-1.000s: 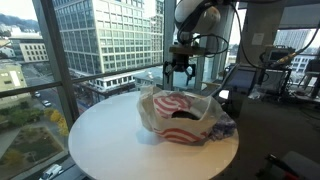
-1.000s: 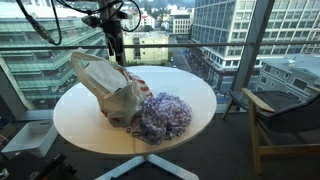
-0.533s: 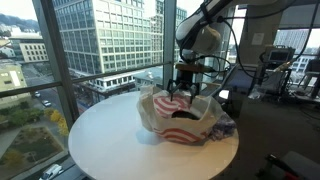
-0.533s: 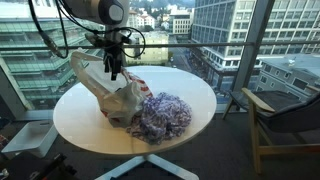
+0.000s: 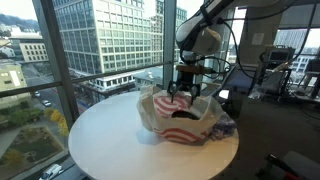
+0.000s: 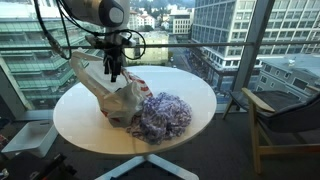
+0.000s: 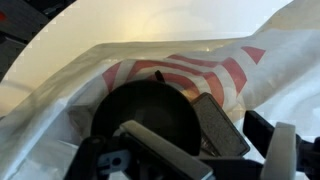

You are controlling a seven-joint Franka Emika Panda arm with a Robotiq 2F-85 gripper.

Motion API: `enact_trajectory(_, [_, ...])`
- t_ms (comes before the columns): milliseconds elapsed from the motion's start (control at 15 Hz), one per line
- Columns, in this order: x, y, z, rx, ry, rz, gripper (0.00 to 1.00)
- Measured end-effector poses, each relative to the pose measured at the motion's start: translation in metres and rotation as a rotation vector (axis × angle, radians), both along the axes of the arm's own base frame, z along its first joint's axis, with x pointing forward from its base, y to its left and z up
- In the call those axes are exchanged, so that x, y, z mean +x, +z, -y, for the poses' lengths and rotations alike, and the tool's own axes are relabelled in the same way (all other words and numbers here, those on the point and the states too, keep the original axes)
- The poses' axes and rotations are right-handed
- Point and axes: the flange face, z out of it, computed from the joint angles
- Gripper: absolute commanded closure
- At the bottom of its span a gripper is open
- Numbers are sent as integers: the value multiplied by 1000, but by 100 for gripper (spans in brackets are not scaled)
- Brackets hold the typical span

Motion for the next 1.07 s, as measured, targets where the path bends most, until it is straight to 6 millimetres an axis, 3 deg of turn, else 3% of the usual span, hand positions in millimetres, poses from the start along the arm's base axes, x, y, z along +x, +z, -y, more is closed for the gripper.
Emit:
enact_trajectory(333, [-1,1,-5,-2,2,1,0])
enact_trajectory(800, [-22,10,-70,42,-90,-57,0])
enact_trajectory(1067, [-19,6,-73,45,-186,-26,0])
